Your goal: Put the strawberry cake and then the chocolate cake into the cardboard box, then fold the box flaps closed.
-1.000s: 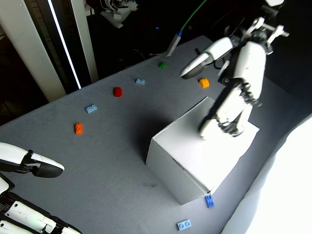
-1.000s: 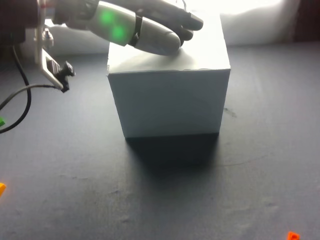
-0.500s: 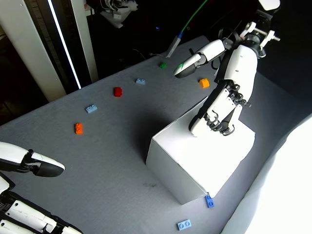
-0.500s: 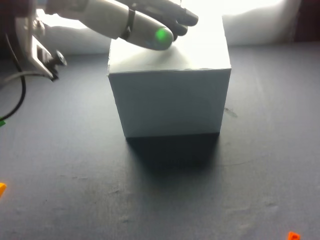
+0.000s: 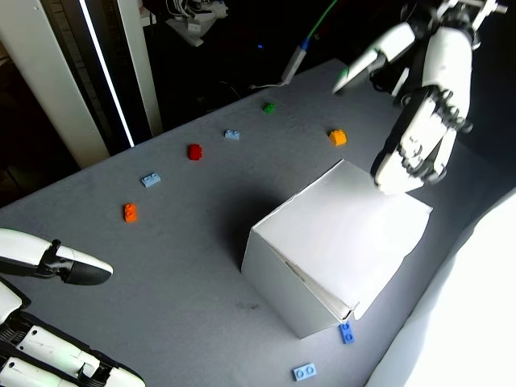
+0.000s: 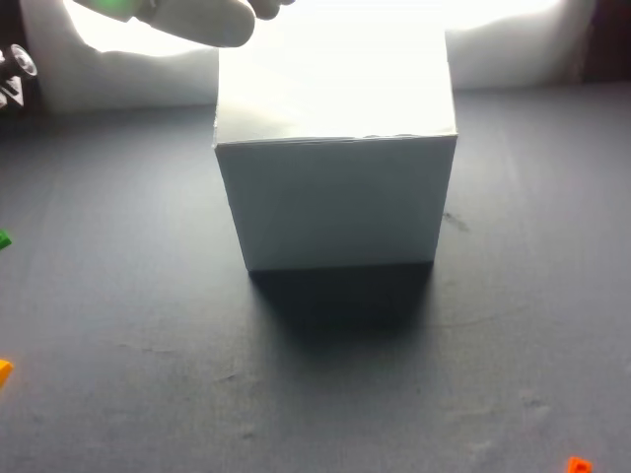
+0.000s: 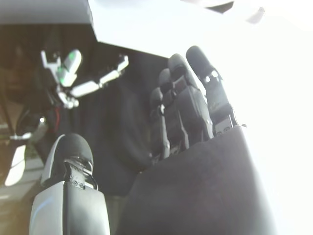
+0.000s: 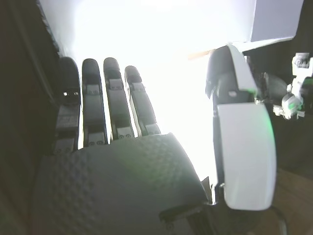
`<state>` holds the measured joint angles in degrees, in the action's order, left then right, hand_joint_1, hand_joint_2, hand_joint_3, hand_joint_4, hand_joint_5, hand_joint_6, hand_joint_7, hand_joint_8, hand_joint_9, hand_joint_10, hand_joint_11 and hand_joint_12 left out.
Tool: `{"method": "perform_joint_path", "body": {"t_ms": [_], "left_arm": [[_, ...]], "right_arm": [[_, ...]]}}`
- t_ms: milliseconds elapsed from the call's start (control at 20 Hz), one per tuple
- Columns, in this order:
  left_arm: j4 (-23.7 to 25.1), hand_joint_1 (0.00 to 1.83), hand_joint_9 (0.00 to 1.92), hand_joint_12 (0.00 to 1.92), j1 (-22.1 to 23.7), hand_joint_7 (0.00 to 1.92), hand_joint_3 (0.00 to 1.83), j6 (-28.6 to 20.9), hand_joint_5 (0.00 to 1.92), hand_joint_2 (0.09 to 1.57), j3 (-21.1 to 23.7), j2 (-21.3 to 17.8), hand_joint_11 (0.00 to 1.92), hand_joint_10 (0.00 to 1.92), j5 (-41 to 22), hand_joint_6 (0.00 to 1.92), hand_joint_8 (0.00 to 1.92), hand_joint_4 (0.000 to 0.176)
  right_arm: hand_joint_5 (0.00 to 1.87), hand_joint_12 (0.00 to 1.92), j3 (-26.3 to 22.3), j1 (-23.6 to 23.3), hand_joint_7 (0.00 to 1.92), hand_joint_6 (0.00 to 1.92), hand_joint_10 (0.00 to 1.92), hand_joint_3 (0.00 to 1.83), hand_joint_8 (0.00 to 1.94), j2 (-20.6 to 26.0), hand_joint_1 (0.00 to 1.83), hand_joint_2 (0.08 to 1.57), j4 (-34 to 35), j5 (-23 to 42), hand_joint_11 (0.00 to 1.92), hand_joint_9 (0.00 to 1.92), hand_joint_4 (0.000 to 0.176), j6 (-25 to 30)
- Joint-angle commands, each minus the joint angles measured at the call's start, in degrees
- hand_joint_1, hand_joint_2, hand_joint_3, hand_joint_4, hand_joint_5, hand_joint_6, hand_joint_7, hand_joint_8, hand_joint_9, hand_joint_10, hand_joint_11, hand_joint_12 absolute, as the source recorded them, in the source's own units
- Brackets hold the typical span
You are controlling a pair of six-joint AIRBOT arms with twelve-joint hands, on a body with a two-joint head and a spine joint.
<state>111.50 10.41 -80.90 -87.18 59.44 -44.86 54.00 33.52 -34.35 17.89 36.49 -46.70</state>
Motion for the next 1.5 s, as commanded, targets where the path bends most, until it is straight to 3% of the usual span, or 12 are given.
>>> {"method": "perform_joint_path", "body": {"t_ms": [0,200,300,350,400,500,550,600,700,900,1200,1450], "left_arm": [[-1.46,0.4,0.44,0.88,1.69,0.39,0.0,-1.04,0.31,1.12,0.83,-1.74,0.15,0.0,0.93,0.01,0.01,0.033],[11.34,0.3,0.51,0.92,5.74,0.54,0.0,-5.69,0.42,1.13,7.85,-8.47,0.16,0.01,1.21,0.01,0.01,0.022],[20.07,0.21,0.65,1.08,8.53,0.72,0.01,-9.57,0.56,1.18,11.75,-12.26,0.14,0.04,1.25,0.02,0.02,0.001],[23.57,0.19,0.78,1.27,9.61,0.87,0.0,-11.27,0.7,1.19,13.28,-13.8,0.23,0.19,1.25,0.02,0.06,0.0],[25.56,0.19,0.73,1.43,10.11,0.98,0.0,-12.42,0.88,1.2,14.43,-14.98,0.34,0.71,1.25,0.04,0.18,0.0],[28.29,0.16,0.68,1.78,10.23,0.89,0.0,-14.36,1.06,1.21,16.58,-17.01,0.44,1.39,1.17,0.11,0.88,0.0],[29.63,0.16,0.68,1.78,10.23,0.89,0.0,-15.35,1.06,1.21,17.53,-17.8,0.44,1.39,1.09,0.11,0.88,0.0],[31.26,0.09,0.88,1.91,10.44,1.03,0.0,-16.3,1.06,1.23,18.67,-18.65,0.67,1.61,0.98,0.62,1.15,0.0],[34.12,0.08,1.04,1.92,11.19,1.12,0.0,-17.74,0.97,1.25,20.45,-19.71,0.82,1.67,0.77,1.12,1.31,0.0],[36.82,0.07,1.01,1.87,10.41,1.06,0.0,-18.65,0.9,1.28,24.13,-20.75,0.84,1.62,0.65,1.29,1.33,0.0],[38.34,0.04,1.04,1.92,6.8,1.06,0.0,-18.26,0.93,1.3,28.91,-22.12,0.89,1.77,0.66,1.57,1.54,0.0],[38.01,0.16,1.09,1.92,4.72,1.09,0.0,-18.26,0.89,1.31,30.57,-22.26,0.95,1.79,0.69,1.7,1.59,0.0]], "right_arm": [[0.15,1.06,-0.48,-0.14,0.23,0.0,0.21,0.0,0.0,1.23,0.36,1.1,0.44,6.71,0.0,0.19,0.0,0.22],[0.23,1.19,-2.43,-0.07,0.35,0.03,0.27,0.01,0.04,2.3,0.2,1.13,0.01,6.49,0.0,0.3,0.0,-0.16],[0.44,1.49,-3.27,0.72,0.63,0.17,0.78,0.01,0.13,3.19,0.14,1.2,0.0,6.5,0.0,0.37,0.0,-0.26],[0.59,1.65,-3.65,1.15,0.74,0.4,0.99,0.0,0.29,3.6,0.1,1.21,0.0,6.52,0.08,0.45,0.0,-0.27],[0.75,1.83,-4.01,1.47,0.78,0.55,1.28,0.0,0.66,4.03,0.16,1.22,0.0,6.55,0.21,0.5,0.0,-0.28],[0.9,1.92,-4.7,2.18,0.94,0.6,1.47,0.01,0.86,4.88,0.08,1.26,0.0,6.79,0.37,0.66,0.0,-0.29],[0.9,1.92,-5.0,2.45,0.94,0.6,1.47,0.01,0.86,5.21,0.08,1.26,-0.08,6.8,0.37,0.66,0.0,-0.35],[1.03,1.92,-5.32,2.72,1.11,0.89,1.5,0.01,0.93,5.52,0.0,1.29,-0.26,6.8,0.57,0.89,0.0,-0.61],[1.07,1.92,-5.81,3.09,1.17,1.25,1.64,0.01,1.13,5.89,0.0,1.3,-0.67,6.76,0.71,0.99,0.0,-1.3],[1.06,1.92,-6.79,3.55,1.22,1.66,1.89,0.0,1.57,6.75,0.03,1.31,-0.71,6.29,0.95,1.14,0.0,-2.85],[1.07,1.92,-7.87,4.64,1.25,1.81,1.92,0.0,1.79,8.07,0.03,1.31,-0.72,5.89,1.12,1.24,0.0,-3.77],[1.07,1.92,-8.24,4.92,1.24,1.74,1.92,0.01,1.76,8.46,0.07,1.33,-0.73,5.93,1.14,1.23,0.0,-4.99]]}}
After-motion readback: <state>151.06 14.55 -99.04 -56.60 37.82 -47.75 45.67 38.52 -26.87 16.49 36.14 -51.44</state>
